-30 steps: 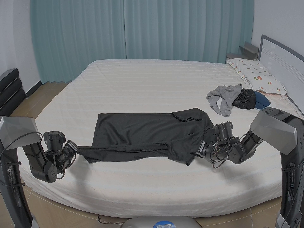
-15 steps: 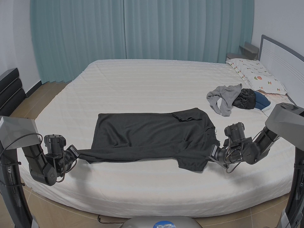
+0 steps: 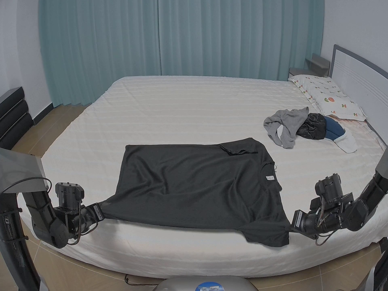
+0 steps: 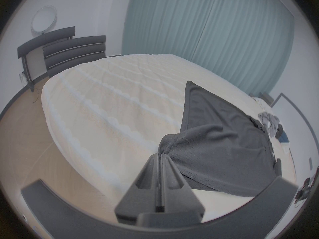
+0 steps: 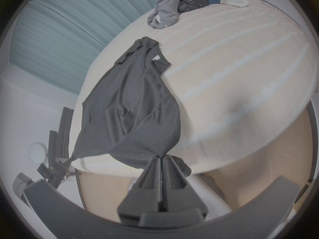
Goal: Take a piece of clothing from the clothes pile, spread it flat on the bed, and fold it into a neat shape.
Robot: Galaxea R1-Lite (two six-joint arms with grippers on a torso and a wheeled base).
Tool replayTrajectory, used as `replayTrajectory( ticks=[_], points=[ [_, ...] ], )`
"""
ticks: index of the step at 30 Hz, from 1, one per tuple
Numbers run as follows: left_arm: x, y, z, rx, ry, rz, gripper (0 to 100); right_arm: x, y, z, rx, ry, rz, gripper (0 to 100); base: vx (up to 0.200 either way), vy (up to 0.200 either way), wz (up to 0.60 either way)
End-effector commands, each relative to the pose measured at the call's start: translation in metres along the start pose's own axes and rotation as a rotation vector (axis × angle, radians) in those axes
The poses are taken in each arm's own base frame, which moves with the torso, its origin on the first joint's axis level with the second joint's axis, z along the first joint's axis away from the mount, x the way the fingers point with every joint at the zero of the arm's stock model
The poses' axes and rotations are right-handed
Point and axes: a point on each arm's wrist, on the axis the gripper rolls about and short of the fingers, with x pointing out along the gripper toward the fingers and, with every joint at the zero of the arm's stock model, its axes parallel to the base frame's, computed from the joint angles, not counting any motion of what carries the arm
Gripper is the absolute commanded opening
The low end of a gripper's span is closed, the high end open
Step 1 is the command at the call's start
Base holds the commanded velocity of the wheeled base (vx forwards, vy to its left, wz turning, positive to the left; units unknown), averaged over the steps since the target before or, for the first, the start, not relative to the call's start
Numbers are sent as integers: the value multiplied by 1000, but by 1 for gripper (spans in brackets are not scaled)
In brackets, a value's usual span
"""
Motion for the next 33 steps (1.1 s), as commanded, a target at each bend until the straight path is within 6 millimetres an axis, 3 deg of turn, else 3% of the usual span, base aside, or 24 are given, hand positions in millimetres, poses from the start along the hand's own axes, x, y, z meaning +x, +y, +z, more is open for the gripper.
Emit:
replayTrajectory(
  ticks=[1,9,16,17,21,26,33],
  points=[
    [-14,4,-14,103,55,15,0,-24,-11,-24,-54,26,-14,0,0,0,0],
    [-21,9,-28,204,117,36,0,-21,-19,-44,-100,104,-61,0,0,0,0],
    [-22,11,-38,253,161,42,0,-14,-22,-46,-143,132,-77,0,0,0,0],
    [-22,10,-39,256,164,40,0,-12,-22,-45,-145,130,-77,100,0,0,0],
    [-21,9,-42,263,176,37,0,-9,-20,-37,-137,105,-67,100,0,0,0],
    [-19,9,-41,260,168,35,0,-7,-19,-2,-79,1,-36,100,0,0,0],
    [-20,10,-41,258,165,36,0,18,-32,22,-17,-1,-26,100,0,0,0]
  ],
)
